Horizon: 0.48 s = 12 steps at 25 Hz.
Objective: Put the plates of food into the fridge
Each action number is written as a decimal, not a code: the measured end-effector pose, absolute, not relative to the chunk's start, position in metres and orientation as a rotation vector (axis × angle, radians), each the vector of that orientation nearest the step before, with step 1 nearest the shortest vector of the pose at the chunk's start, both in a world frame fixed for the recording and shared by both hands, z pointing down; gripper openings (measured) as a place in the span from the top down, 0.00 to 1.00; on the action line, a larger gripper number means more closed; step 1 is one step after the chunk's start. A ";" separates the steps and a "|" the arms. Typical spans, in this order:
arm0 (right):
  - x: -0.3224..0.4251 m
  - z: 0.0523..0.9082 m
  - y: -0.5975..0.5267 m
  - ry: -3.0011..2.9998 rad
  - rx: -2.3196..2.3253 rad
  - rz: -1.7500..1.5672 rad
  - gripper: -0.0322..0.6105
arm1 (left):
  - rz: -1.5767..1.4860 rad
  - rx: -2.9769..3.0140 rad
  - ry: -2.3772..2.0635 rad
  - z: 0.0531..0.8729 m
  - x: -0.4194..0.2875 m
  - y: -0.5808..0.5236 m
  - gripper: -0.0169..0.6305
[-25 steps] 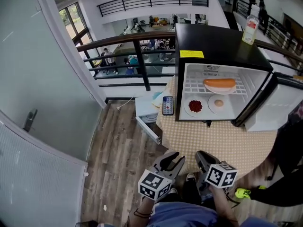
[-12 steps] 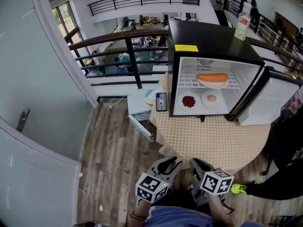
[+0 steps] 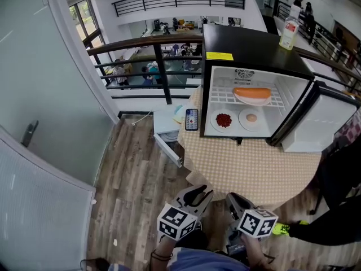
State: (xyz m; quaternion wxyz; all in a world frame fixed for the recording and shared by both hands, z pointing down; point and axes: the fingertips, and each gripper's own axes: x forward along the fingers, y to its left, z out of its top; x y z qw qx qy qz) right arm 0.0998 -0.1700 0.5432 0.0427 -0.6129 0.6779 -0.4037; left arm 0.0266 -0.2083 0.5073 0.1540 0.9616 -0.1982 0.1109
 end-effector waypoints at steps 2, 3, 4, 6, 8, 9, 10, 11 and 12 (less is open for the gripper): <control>0.105 0.544 -0.154 2.071 -1.882 -1.236 0.88 | 0.328 2.750 -0.571 0.507 0.030 -0.193 0.80; 0.108 0.542 -0.145 2.076 -1.884 -1.232 0.88 | 0.328 2.746 -0.574 0.507 0.033 -0.184 0.80; 0.110 0.541 -0.136 2.084 -1.885 -1.222 0.88 | 0.327 2.745 -0.576 0.507 0.035 -0.175 0.80; 0.115 0.537 -0.119 2.104 -1.889 -1.199 0.88 | 0.329 2.748 -0.574 0.507 0.042 -0.155 0.80; 0.119 0.536 -0.101 2.118 -1.891 -1.184 0.88 | 0.342 2.755 -0.558 0.508 0.049 -0.133 0.80; 0.119 0.536 -0.090 2.125 -1.889 -1.183 0.88 | 0.349 2.758 -0.549 0.508 0.051 -0.121 0.80; 0.118 0.536 -0.079 2.136 -1.883 -1.187 0.88 | 0.354 2.763 -0.540 0.508 0.054 -0.109 0.80; 0.117 0.536 -0.069 2.149 -1.875 -1.191 0.88 | 0.357 2.768 -0.533 0.507 0.056 -0.098 0.80; 0.117 0.536 -0.058 2.160 -1.871 -1.188 0.88 | 0.358 2.776 -0.528 0.506 0.059 -0.087 0.80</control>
